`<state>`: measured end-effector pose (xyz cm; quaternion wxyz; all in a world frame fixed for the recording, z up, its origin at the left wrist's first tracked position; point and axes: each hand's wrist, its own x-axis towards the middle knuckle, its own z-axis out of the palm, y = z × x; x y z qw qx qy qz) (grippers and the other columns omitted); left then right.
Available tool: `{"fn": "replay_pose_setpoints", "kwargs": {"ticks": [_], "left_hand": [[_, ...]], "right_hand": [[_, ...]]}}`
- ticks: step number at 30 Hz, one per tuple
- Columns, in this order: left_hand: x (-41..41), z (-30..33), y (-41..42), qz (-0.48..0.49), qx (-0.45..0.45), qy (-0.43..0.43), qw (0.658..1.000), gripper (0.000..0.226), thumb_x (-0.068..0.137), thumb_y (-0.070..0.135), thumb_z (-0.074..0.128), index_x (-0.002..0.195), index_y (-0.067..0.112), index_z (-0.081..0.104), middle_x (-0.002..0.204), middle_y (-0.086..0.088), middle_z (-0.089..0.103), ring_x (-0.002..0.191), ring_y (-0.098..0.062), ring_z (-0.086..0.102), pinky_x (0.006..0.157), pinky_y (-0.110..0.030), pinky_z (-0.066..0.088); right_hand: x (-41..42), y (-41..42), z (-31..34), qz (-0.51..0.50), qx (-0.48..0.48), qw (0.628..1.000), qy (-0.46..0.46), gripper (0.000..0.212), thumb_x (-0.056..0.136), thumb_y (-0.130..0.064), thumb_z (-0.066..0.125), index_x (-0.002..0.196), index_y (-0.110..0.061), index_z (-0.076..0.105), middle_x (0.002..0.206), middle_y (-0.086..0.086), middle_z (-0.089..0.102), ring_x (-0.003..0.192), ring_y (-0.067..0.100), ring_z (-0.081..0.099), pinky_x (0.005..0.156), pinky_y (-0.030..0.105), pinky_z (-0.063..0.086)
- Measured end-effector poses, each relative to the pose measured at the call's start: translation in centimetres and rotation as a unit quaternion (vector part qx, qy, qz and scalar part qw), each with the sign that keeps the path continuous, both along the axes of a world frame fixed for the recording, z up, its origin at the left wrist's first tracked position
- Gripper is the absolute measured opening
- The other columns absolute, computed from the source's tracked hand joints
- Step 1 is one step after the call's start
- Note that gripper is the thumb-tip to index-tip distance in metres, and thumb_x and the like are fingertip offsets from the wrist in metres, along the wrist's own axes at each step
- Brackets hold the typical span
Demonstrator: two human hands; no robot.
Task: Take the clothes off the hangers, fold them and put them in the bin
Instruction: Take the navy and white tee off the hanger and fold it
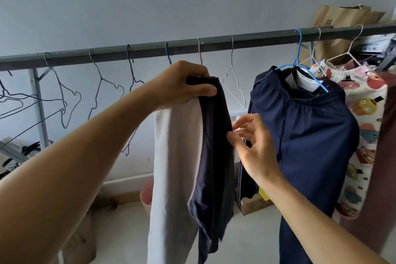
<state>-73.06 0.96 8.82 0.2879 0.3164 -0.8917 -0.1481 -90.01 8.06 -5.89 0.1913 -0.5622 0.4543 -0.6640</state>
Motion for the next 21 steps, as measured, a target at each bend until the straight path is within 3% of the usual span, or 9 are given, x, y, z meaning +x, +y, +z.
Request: {"fn": "replay_pose_setpoints", "kwargs": {"ticks": [4, 9, 12, 16, 18, 21], "left_hand": [[0.4, 0.3, 0.0, -0.01, 0.002, 0.003, 1.0, 0.018, 0.088, 0.023, 0.072, 0.073, 0.022, 0.062, 0.06, 0.011, 0.05, 0.054, -0.001, 0.042, 0.051, -0.013, 0.034], [0.7, 0.4, -0.2, -0.018, 0.007, -0.004, 1.0, 0.018, 0.087, 0.024, 0.074, 0.073, 0.024, 0.063, 0.053, 0.012, 0.045, 0.048, -0.004, 0.038, 0.046, -0.014, 0.031], [0.5, 0.4, -0.3, -0.023, -0.015, -0.015, 1.0, 0.017, 0.085, 0.027, 0.075, 0.074, 0.028, 0.063, 0.06, 0.007, 0.05, 0.053, -0.006, 0.041, 0.049, -0.016, 0.033], [0.1, 0.4, -0.6, -0.016, -0.043, -0.025, 0.999, 0.016, 0.084, 0.026, 0.076, 0.074, 0.027, 0.063, 0.054, 0.014, 0.051, 0.051, 0.0, 0.044, 0.05, -0.011, 0.032], [-0.2, 0.4, -0.7, -0.017, -0.06, -0.029, 0.998, 0.014, 0.084, 0.027, 0.076, 0.077, 0.021, 0.066, 0.058, 0.009, 0.051, 0.053, -0.002, 0.042, 0.051, -0.015, 0.033], [-0.4, 0.6, -0.8, -0.02, -0.076, -0.033, 0.996, 0.014, 0.084, 0.027, 0.076, 0.079, 0.019, 0.066, 0.061, 0.005, 0.053, 0.055, -0.003, 0.043, 0.053, -0.017, 0.034]], "right_hand": [[0.4, -0.2, 0.6, 0.043, 0.019, 0.998, 0.029, 0.026, 0.082, -0.018, 0.077, 0.103, -0.029, 0.065, 0.104, -0.007, 0.068, 0.1, 0.007, 0.063, 0.085, 0.017, 0.046], [0.8, -0.5, 1.5, 0.092, 0.01, 0.996, 0.014, 0.02, 0.071, -0.028, 0.075, 0.089, -0.038, 0.072, 0.092, -0.017, 0.061, 0.091, 0.007, 0.06, 0.099, 0.044, 0.043], [0.6, -0.4, 2.1, 0.098, -0.016, 0.995, -0.02, 0.021, 0.071, -0.026, 0.076, 0.086, -0.039, 0.072, 0.104, -0.009, 0.062, 0.098, 0.008, 0.061, 0.104, 0.051, 0.043], [0.8, -0.5, 2.3, 0.078, -0.033, 0.996, -0.023, 0.026, 0.074, -0.026, 0.076, 0.093, -0.043, 0.071, 0.115, -0.008, 0.062, 0.106, 0.006, 0.06, 0.102, 0.046, 0.046], [0.7, -0.9, 2.2, 0.087, 0.0, 0.996, -0.01, 0.016, 0.081, -0.026, 0.075, 0.094, -0.035, 0.073, 0.107, -0.007, 0.068, 0.104, 0.009, 0.064, 0.099, 0.044, 0.048], [0.3, -1.0, 2.1, 0.156, 0.094, 0.983, 0.023, 0.008, 0.091, -0.021, 0.068, 0.094, -0.021, 0.075, 0.093, -0.006, 0.075, 0.093, 0.006, 0.069, 0.086, 0.026, 0.051]]}}
